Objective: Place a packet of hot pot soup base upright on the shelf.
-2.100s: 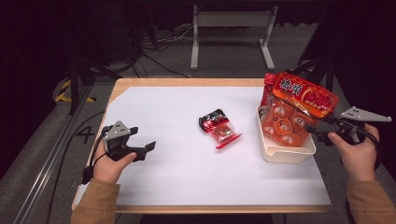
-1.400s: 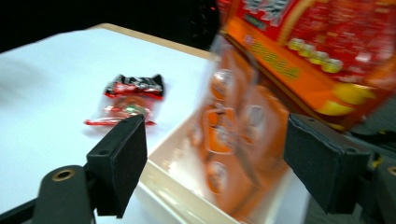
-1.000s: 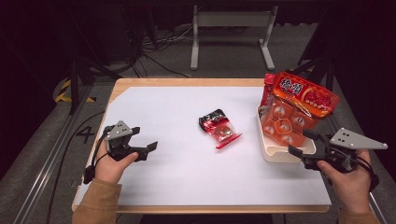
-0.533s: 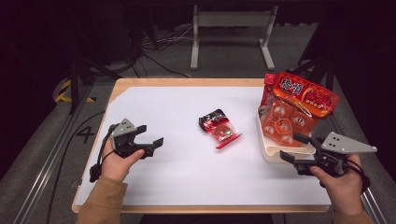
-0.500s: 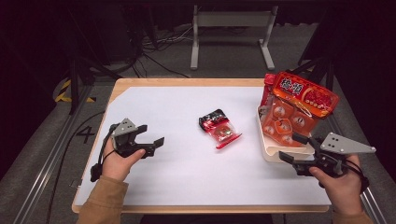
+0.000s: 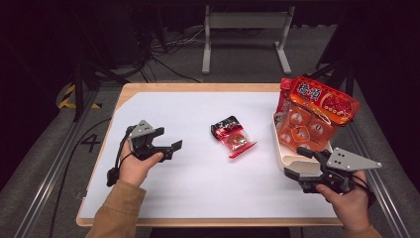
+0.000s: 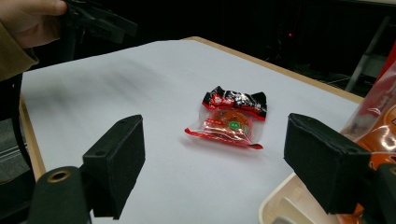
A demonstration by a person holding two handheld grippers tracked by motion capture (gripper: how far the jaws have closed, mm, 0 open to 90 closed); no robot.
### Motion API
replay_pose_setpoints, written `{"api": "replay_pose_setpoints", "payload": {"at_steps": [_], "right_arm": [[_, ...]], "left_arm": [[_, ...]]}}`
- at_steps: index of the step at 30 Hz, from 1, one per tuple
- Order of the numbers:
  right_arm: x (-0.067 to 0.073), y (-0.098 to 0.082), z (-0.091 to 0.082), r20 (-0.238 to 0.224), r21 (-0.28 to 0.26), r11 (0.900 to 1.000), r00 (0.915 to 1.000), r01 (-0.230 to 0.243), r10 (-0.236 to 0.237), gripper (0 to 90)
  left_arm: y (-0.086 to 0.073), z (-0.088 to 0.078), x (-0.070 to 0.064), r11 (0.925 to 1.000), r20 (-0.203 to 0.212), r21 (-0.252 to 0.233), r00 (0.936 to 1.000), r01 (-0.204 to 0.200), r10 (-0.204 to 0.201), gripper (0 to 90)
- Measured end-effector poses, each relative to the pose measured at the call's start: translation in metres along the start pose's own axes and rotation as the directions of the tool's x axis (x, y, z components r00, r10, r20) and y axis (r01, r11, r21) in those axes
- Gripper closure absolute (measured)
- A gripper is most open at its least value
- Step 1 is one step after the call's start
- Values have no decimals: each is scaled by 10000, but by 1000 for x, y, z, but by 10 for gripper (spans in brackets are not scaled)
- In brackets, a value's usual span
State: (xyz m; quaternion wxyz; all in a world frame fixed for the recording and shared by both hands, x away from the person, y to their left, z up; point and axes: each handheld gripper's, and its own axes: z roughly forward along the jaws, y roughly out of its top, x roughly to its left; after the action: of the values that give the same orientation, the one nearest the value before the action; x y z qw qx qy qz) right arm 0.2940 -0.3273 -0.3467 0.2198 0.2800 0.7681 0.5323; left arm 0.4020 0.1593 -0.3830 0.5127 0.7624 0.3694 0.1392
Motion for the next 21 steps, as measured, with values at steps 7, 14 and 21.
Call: {"api": "replay_pose_setpoints", "payload": {"at_steps": [7, 14, 21], "right_arm": [[2, -2, 3, -74, -13, 9998, 9998, 173, -173, 217], [2, -3, 4, -163, -48, 9998, 9996, 208, -209, 216], [3, -3, 4, -216, -59, 9996, 9994, 273, -274, 217]], "left_arm": [[9, 26, -3, 9999, 288, -95, 9995, 106, -104, 162], [19, 53, -5, 9998, 335, -211, 9994, -4, 11, 171], [23, 81, -2, 9999, 512, 15, 9986, 148, -149, 187]]}}
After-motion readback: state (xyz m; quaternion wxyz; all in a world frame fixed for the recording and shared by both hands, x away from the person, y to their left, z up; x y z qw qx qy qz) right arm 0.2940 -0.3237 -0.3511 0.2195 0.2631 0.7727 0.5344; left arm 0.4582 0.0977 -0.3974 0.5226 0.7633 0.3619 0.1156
